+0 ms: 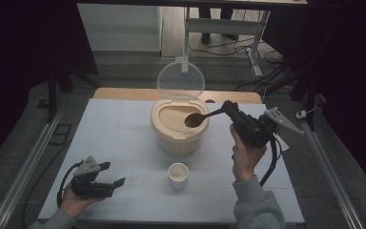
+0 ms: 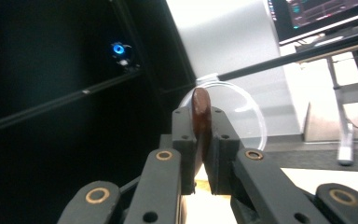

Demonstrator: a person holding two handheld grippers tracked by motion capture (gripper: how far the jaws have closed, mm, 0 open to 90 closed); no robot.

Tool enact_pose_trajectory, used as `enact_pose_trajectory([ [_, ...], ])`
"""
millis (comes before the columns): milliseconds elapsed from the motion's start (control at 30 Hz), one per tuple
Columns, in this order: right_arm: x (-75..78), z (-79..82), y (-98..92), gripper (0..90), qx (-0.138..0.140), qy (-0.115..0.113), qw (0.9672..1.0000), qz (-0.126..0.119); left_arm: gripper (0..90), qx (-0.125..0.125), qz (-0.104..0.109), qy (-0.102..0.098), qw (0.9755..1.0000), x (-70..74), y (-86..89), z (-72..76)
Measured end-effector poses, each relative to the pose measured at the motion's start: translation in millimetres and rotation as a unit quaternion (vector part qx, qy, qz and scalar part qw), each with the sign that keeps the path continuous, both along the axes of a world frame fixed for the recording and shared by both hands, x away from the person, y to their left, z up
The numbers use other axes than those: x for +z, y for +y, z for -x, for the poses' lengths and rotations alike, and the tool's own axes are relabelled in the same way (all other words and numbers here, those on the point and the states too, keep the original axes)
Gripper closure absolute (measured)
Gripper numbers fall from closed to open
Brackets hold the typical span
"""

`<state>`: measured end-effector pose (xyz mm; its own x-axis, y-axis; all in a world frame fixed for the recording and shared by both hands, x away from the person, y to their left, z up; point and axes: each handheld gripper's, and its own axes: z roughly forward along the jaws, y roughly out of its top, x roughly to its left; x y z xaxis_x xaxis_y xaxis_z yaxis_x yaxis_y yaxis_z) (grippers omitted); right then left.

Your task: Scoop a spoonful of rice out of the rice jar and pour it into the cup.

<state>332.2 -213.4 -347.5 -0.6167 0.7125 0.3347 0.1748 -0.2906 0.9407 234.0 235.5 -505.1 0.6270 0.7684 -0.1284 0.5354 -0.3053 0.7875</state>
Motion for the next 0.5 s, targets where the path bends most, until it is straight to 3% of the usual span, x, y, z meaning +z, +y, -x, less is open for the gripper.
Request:
enact_pose_trajectory([
  [133, 4.6, -14.5, 9.5, 84.0, -0.013, 0.005, 0.9996, 0.026, 15.5, -0.002, -0.002, 0.001, 1.0000, -0.2, -1.4, 0.1],
  [233, 6.9, -22.1, 16.3, 83.9, -0.030, -0.001, 0.9976, 0.063, 15.5, -0.004, -0.002, 0.001, 1.0000, -0.3, -1.8, 0.1],
  [500, 4.2, -37.3, 27.0, 83.9, -0.048, 0.000, 0.9931, 0.107, 15.5, -0.005, -0.003, 0.005, 1.0000, -1.5, -2.2, -0.7],
])
